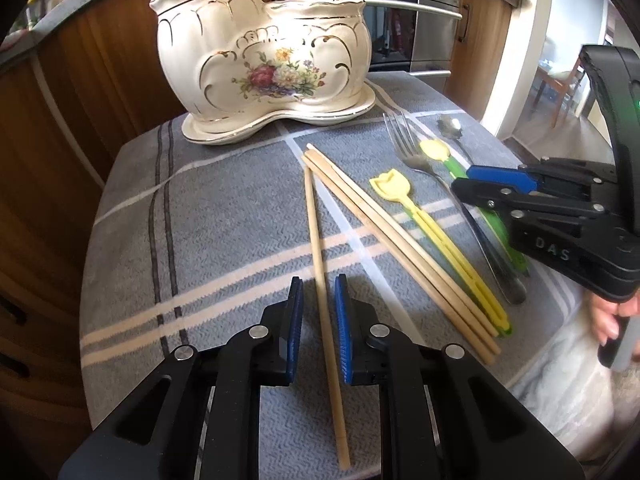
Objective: Organize utensils
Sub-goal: 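Grasp another wooden chopstick with the left tool while the right tool grasps the green-handled spoon, then lift and carry the chopstick and green-handled spoon over the ceramic holder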
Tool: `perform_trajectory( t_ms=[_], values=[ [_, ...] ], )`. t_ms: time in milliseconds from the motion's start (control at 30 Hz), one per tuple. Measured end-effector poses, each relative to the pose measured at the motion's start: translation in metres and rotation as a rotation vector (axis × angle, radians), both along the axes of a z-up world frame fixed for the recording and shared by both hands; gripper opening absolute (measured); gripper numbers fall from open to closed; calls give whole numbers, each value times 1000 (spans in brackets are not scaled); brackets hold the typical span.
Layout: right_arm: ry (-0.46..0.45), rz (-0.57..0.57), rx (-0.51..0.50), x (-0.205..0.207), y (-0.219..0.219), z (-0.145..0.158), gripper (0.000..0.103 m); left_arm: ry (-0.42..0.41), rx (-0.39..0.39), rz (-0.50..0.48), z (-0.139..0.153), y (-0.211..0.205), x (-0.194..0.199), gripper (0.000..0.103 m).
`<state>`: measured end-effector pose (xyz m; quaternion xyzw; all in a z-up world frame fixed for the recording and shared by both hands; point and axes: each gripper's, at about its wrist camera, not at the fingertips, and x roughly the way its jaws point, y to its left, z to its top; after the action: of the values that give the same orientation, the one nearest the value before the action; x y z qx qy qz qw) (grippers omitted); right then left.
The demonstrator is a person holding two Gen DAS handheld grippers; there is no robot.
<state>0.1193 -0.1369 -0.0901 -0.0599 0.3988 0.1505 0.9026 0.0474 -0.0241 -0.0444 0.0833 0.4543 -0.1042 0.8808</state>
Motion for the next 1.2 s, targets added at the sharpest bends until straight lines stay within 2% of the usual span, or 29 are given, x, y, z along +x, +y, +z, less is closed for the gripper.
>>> perform_trajectory(
  t_ms=[100, 200, 433, 567, 767, 833, 1000, 1200],
  values=[
    [-3, 8, -23, 5, 3, 0, 13, -4, 2, -6, 0, 0, 3, 17],
    [-11, 24, -27, 4, 4, 0, 10, -11, 12, -22, 0, 0, 4, 6],
    [-51, 6, 44, -2, -7, 9, 9, -45, -48, -24, 7, 15, 5, 5],
    [-120, 9, 167, -10, -19, 29, 9, -128, -122, -8, 27, 32, 2, 5],
    [-259, 45, 282, -22, -25, 60, 9, -309, -194, -21, 63, 46, -10, 5],
    [-320, 60, 303, -24, -22, 74, 9, -328, -207, -23, 71, 48, -9, 5],
    [-399, 84, 349, -18, -15, 101, 9, -400, -225, -23, 92, 55, -4, 5],
    [-452, 100, 424, 8, -6, 127, 9, -507, -268, -2, 121, 69, 12, 5]
  ],
)
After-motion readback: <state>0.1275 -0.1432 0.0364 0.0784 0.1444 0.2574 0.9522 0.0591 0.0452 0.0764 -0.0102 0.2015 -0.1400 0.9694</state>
